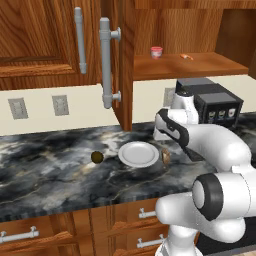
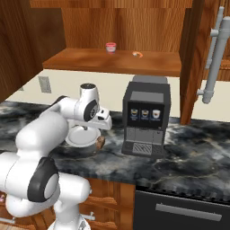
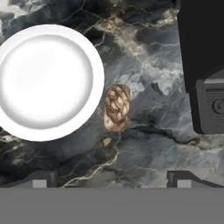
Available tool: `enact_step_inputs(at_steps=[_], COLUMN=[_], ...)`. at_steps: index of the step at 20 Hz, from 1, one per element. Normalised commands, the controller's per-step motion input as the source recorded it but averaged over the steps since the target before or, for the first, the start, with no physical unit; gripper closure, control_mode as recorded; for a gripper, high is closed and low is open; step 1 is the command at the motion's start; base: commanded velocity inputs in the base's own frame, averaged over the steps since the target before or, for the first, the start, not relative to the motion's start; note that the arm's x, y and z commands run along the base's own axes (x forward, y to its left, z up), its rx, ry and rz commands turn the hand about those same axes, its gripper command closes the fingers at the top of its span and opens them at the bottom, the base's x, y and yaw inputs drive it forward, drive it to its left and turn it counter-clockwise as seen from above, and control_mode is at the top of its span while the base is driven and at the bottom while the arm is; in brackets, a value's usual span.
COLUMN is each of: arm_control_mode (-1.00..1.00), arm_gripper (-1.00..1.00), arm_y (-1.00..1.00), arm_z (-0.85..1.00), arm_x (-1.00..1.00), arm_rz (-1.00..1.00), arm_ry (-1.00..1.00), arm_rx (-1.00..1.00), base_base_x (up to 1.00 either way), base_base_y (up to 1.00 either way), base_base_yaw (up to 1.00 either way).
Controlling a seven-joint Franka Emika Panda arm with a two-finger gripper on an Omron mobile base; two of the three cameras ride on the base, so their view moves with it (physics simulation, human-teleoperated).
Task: Pick the avocado and bread from the counter and place them on the plate. Then pick the jam from the cabinet and place it next to the plate. Lastly close the cabinet door.
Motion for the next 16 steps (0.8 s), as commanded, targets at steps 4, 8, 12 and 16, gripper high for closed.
enact_step_inputs(at_steps=[4,8,12,16], arm_control_mode=[-1.0,-1.0,-1.0,-1.0], arm_gripper=[-1.0,-1.0,-1.0,-1.0], arm_y=[-0.04,0.0,-0.04,-0.07], arm_z=[-0.26,-0.28,-0.38,-0.42], arm_x=[0.37,0.4,0.29,0.06], arm_rz=[-0.07,-0.02,0.0,0.0], arm_ry=[0.07,0.06,0.02,0.01], arm_rx=[0.0,0.0,0.0,0.0], base_base_x=[0.0,0.0,0.0,0.0], base_base_y=[0.0,0.0,0.0,0.0], base_base_yaw=[0.0,0.0,0.0,0.0])
